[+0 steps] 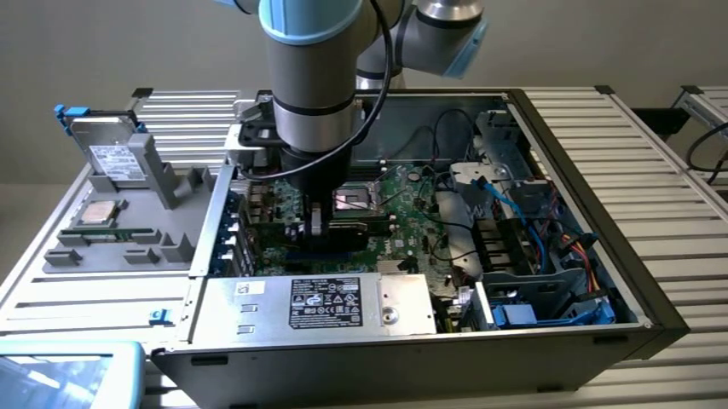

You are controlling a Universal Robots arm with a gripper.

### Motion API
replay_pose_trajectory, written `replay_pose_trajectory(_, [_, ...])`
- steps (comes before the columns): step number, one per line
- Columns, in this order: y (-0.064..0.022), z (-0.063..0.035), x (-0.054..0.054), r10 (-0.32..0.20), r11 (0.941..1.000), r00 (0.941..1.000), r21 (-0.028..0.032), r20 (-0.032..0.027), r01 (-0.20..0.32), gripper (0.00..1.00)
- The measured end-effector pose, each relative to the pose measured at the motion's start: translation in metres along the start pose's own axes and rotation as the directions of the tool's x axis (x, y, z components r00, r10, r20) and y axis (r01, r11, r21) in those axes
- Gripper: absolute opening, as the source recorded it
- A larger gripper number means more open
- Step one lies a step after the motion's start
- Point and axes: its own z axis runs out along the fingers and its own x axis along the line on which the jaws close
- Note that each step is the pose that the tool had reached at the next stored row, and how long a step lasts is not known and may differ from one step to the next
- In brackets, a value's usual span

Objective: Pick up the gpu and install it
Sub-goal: 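Insert the gpu into the slot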

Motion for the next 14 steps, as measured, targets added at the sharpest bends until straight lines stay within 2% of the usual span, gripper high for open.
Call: replay_pose_trajectory(14, [0.0004,0.0007,0.0001,0.000,1.0000,1.0000,-0.0016,-0.0008,0.000,0.28])
